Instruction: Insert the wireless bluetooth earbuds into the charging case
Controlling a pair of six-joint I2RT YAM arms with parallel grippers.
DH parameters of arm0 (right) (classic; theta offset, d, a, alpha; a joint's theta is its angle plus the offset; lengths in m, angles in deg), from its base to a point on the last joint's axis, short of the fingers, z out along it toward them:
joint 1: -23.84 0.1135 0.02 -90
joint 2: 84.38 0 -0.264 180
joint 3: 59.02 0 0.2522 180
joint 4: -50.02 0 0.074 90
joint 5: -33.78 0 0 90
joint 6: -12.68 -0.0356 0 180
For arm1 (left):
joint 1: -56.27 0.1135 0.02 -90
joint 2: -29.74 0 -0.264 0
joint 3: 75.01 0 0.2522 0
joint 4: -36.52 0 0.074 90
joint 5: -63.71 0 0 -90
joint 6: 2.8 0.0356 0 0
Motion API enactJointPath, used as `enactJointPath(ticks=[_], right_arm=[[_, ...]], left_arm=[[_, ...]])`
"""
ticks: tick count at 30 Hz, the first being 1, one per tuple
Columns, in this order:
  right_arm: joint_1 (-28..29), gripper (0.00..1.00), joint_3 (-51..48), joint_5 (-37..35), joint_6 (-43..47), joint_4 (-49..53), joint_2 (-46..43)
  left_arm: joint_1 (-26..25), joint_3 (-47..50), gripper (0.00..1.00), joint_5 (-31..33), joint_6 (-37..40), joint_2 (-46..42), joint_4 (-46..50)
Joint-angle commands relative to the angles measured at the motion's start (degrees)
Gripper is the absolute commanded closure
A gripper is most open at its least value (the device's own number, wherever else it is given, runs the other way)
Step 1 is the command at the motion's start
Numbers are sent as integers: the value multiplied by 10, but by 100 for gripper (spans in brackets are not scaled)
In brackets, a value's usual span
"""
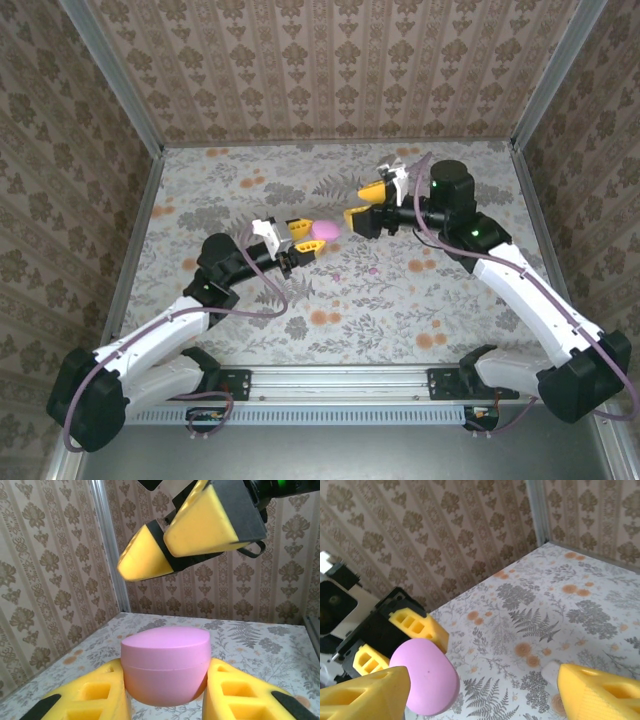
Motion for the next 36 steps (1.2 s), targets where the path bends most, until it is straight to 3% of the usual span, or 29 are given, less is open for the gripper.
enactJointPath(ticks=[1, 4, 7, 13, 21, 36], right_arm=[[-13, 23, 9, 4, -48, 8, -6], [-7, 20, -22, 103, 42, -10, -11], [12, 21, -42, 84, 87, -35, -9], [69, 20, -8, 28, 193, 15, 37], [62, 21, 3, -1, 165, -8, 49], [22, 22, 33, 71, 38, -65, 78]], left_arm=[[-4, 1, 72, 10, 20, -13, -24], [-4, 0, 72, 13, 11, -12, -33], [-5, -5, 72, 11, 1, -14, -24], [-10, -4, 72, 15, -18, -9, -46], [-14, -1, 72, -1, -14, -25, -26], [-15, -3, 73, -23, 3, -29, -2]])
